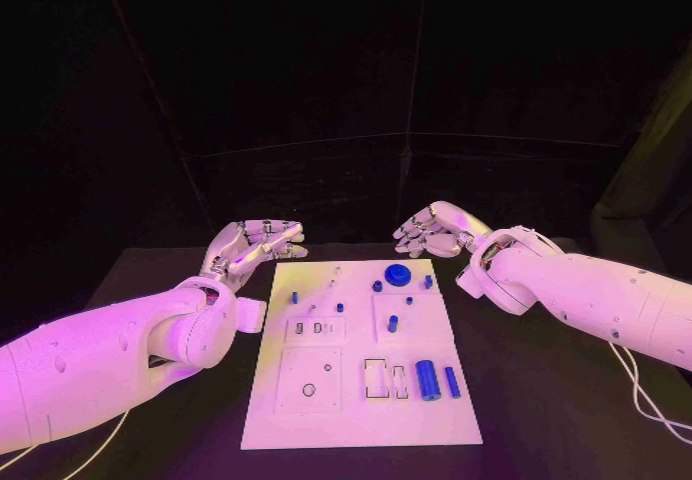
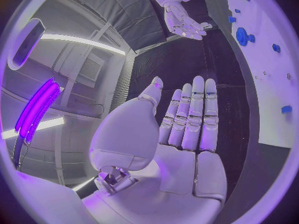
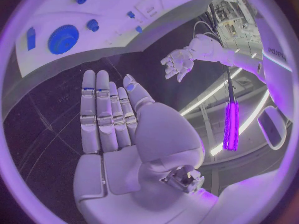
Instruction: Assemble the parts on the task board
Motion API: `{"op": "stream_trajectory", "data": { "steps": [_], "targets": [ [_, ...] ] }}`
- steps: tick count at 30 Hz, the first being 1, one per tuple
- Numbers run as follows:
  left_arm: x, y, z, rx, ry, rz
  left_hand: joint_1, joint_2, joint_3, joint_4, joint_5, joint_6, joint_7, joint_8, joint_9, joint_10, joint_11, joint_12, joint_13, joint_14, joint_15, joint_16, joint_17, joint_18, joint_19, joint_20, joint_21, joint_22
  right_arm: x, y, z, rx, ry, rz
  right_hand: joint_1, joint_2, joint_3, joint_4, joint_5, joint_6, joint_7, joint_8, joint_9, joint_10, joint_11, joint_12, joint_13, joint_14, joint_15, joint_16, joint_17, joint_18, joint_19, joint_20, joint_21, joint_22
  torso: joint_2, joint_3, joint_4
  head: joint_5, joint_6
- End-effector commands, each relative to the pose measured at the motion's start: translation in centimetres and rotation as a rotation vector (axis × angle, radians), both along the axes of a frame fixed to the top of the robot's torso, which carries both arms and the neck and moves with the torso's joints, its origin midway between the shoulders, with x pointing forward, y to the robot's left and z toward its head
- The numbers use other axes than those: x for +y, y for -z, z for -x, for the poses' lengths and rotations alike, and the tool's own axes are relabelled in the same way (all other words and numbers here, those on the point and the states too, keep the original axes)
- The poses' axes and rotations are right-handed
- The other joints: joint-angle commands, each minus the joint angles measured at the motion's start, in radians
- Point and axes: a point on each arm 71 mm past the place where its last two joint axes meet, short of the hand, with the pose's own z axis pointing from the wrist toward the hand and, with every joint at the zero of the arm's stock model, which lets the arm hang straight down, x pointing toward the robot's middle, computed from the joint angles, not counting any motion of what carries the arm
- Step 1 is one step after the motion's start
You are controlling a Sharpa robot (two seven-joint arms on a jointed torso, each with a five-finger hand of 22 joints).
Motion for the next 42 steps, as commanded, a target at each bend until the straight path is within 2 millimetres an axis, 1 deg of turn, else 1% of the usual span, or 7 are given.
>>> {"op": "stream_trajectory", "data": {
  "steps": [1,11,14,18,21,31,42],
  "targets": [
    [-0.7,-0.4,0.7,-0.006,0.064,-0.005,0.008,0.001,-0.001,-0.007,0.005,0.006,0.000,-0.007,0.000,0.008,0.000,0.003,0.002,0.007,0.002,0.007,0.002,0.009,0.009,-0.001,-0.001,-0.001,1.3,0.4,0.1,-0.041,-0.043,0.318,-0.004,-0.022,0.018,0.001,0.011,0.046,-0.021,-0.026,0.000,0.073,-0.035,-0.025,0.003,0.161,-0.053,0.174,0.119,0.010,0.146,-0.066,0.150,0.075,0.033,-0.0014,0.0045,-0.005,0.009],
    [-1.4,-1.0,2.3,0.003,0.114,0.017,0.005,0.000,-0.003,-0.007,0.005,0.005,0.001,-0.011,-0.001,0.006,0.001,-0.002,0.002,0.007,0.003,0.006,0.006,0.008,0.011,-0.002,-0.004,-0.003,3.4,0.1,0.1,-0.109,-0.060,0.567,-0.045,-0.041,0.035,0.002,0.010,0.024,-0.029,-0.041,-0.001,0.025,-0.035,-0.030,0.001,0.155,-0.058,0.442,0.292,0.006,0.176,-0.071,0.294,0.162,0.074,-0.0018,0.0145,-0.015,0.026],
    [-1.5,-1.1,2.6,0.006,0.122,0.020,0.005,0.000,-0.004,-0.007,0.005,0.004,0.002,-0.013,-0.001,0.005,0.001,-0.003,0.001,0.006,0.003,0.006,0.007,0.008,0.011,-0.001,-0.005,-0.004,3.8,-0.1,0.1,-0.123,-0.064,0.596,-0.053,-0.047,0.042,0.002,0.011,0.018,-0.028,-0.040,0.000,0.000,-0.034,-0.029,0.001,0.162,-0.056,0.607,0.456,0.004,0.186,-0.069,0.349,0.200,0.082,-0.0022,0.0146,-0.016,0.028],
    [-1.5,-1.3,2.9,0.010,0.132,0.024,0.003,0.000,-0.005,-0.007,0.005,0.003,0.003,-0.014,-0.001,0.004,0.002,-0.005,0.001,0.005,0.004,0.006,0.008,0.007,0.012,-0.001,-0.006,-0.005,4.5,-0.4,0.2,-0.139,-0.072,0.619,-0.060,-0.050,0.057,0.003,0.009,0.013,-0.028,-0.039,0.000,-0.012,-0.031,-0.028,0.004,0.162,-0.053,0.802,0.654,-0.029,0.221,-0.063,0.574,0.464,0.091,-0.0016,0.0137,-0.015,0.030],
    [-1.5,-1.4,3.0,0.012,0.135,0.025,0.002,0.000,-0.005,-0.006,0.005,0.003,0.004,-0.015,-0.002,0.003,0.003,-0.006,0.001,0.004,0.004,0.005,0.009,0.007,0.012,-0.001,-0.007,-0.005,4.9,-0.6,0.2,-0.145,-0.078,0.627,-0.064,-0.054,0.069,0.002,0.006,0.011,-0.028,-0.039,0.001,-0.012,-0.029,-0.028,0.007,0.155,-0.047,0.881,0.728,-0.040,0.224,-0.058,0.678,0.580,0.096,-0.0020,0.0136,-0.015,0.029],
    [-1.3,-1.7,3.1,0.012,0.137,0.024,0.001,0.000,-0.006,-0.006,0.005,0.002,0.005,-0.018,-0.002,0.001,0.004,-0.008,0.001,0.002,0.005,0.004,0.010,0.007,0.012,-0.001,-0.009,-0.007,5.7,-0.8,0.3,-0.140,-0.095,0.647,-0.073,-0.057,0.099,0.004,0.002,0.010,-0.029,-0.039,0.001,-0.005,-0.026,-0.025,0.011,0.152,-0.046,1.018,0.866,-0.062,0.228,-0.048,0.852,0.791,0.104,-0.0046,0.0161,-0.014,0.025],
    [-1.2,-1.9,3.0,0.011,0.136,0.022,-0.001,0.002,-0.006,-0.006,0.005,0.001,0.008,-0.021,-0.002,-0.001,0.006,-0.012,0.001,-0.001,0.006,0.003,0.013,0.007,0.012,0.000,-0.011,-0.009,6.0,-0.6,0.0,-0.117,-0.100,0.667,-0.074,-0.053,0.122,0.004,-0.002,0.017,-0.026,-0.038,0.002,-0.001,-0.026,-0.027,0.011,0.148,-0.044,1.047,0.887,-0.065,0.222,-0.045,0.891,0.832,0.105,-0.0034,0.0153,-0.007,0.019]
  ]
}}
